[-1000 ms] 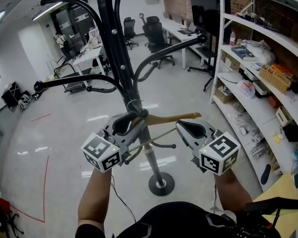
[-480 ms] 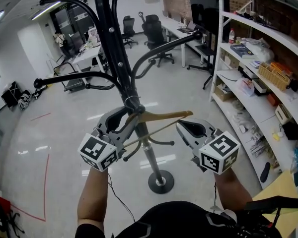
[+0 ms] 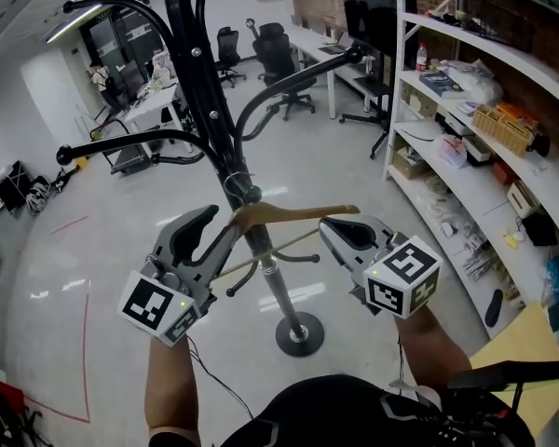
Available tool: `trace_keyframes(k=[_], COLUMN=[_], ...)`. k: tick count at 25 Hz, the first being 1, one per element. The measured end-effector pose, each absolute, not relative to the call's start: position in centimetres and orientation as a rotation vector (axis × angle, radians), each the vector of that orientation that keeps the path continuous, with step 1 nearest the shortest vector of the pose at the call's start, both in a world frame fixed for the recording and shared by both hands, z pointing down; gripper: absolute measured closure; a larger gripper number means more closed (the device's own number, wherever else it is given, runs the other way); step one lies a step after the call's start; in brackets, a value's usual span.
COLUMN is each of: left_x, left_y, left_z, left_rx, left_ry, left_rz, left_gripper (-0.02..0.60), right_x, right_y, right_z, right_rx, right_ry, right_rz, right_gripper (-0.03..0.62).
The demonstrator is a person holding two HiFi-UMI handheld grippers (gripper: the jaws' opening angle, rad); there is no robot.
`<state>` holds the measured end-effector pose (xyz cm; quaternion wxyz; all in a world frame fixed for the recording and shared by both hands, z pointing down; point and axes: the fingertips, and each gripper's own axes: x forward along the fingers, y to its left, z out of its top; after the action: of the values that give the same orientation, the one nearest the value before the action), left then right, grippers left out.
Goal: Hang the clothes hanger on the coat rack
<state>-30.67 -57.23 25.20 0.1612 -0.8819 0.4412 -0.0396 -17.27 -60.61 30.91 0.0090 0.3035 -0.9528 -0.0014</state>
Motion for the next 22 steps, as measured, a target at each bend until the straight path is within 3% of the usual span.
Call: trace_keyframes(k=[6,11,22], left_x=[-33.6,-35.4,-34.5], left_y=[-53.2,-50.6,-46.2], left_z=[24.8,28.5,36.2], left_rx=[-2.518,-2.585,-2.796], left_ry=[1.437,1.579,1.678], left_rz=[0.13,0.2,0.197], left_gripper=[0.44,0.58,0.581], right_x=[-18.9,-20.0,-20.2], right_y=[-59.2,-57.7,-54.3], right_z=[30.7,31.0,34.7], right_rx=[0.932,0.953,0.976], right_ry=[-2.973,-2.959,-2.899], right_rz=[-0.008,0.019,0.127], right_gripper=[0.588,0.588,0.588])
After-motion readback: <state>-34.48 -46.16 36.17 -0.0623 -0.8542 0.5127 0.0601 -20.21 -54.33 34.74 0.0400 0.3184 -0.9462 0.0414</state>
